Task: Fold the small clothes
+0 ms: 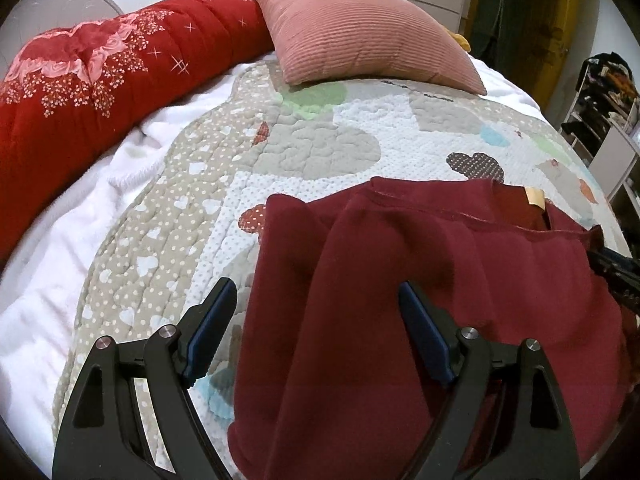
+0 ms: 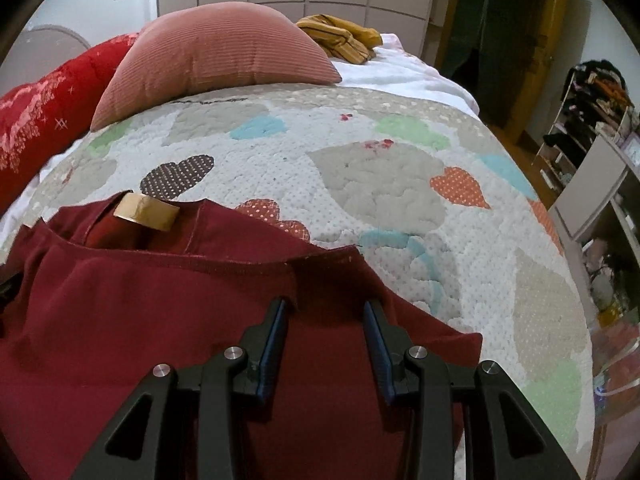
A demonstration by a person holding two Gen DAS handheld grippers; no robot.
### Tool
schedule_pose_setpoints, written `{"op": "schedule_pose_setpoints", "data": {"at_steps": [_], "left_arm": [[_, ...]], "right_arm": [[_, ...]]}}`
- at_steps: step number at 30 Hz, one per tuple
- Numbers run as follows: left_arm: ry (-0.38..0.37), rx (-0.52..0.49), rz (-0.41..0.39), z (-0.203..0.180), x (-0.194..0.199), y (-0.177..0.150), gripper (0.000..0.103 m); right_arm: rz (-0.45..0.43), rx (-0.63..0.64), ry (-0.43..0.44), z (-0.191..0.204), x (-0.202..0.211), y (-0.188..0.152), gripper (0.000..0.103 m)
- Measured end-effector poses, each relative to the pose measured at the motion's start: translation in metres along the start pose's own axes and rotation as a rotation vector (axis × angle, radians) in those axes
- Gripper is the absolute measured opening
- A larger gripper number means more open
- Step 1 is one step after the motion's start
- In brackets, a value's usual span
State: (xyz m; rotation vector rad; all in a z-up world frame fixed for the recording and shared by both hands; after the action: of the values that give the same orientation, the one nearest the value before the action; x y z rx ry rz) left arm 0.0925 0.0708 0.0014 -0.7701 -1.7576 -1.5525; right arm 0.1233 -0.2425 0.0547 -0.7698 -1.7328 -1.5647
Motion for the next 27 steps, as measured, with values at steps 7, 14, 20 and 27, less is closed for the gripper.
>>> {"op": "schedule_pose_setpoints", "data": {"at_steps": [7, 14, 20, 27], "left_arm": [[-0.011, 0.012, -0.004, 0.001, -0.002, -0.002, 0.085], [-0.026, 0.025, 0.003, 0.003, -0.005, -0.001, 0.085], [-0.096, 0.098, 0.042, 0.014, -0.013, -0.001, 0.088], [-0.107, 0.131, 0.034, 0.024, 0.004, -0.007, 0.088]], "right_arm": [[-0.040, -0.004, 0.045, 0.004, 0.042, -0.007, 0.037], [-0.014, -0.017, 0.036, -0.005, 0.035, -0.021, 0.037], [0.001, -0.081, 0.077, -0.015, 0.017, -0.023, 0.037], [-0.028, -0.073, 0.089, 0.004, 0.048, -0.012, 0.037]]}}
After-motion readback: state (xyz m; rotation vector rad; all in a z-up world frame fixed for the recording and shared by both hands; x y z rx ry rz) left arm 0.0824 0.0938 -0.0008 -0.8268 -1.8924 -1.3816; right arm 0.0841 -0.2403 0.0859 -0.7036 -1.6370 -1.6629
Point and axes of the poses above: each gripper's, at about its wrist camera, not at the fingertips, and x roughly against the way its jaws point, z to its left, y to its top, the point moved 3 cm from there along -x, roughly the way its jaws point, and after that the axes turned 3 degrees about x, right-handed, at the moved point
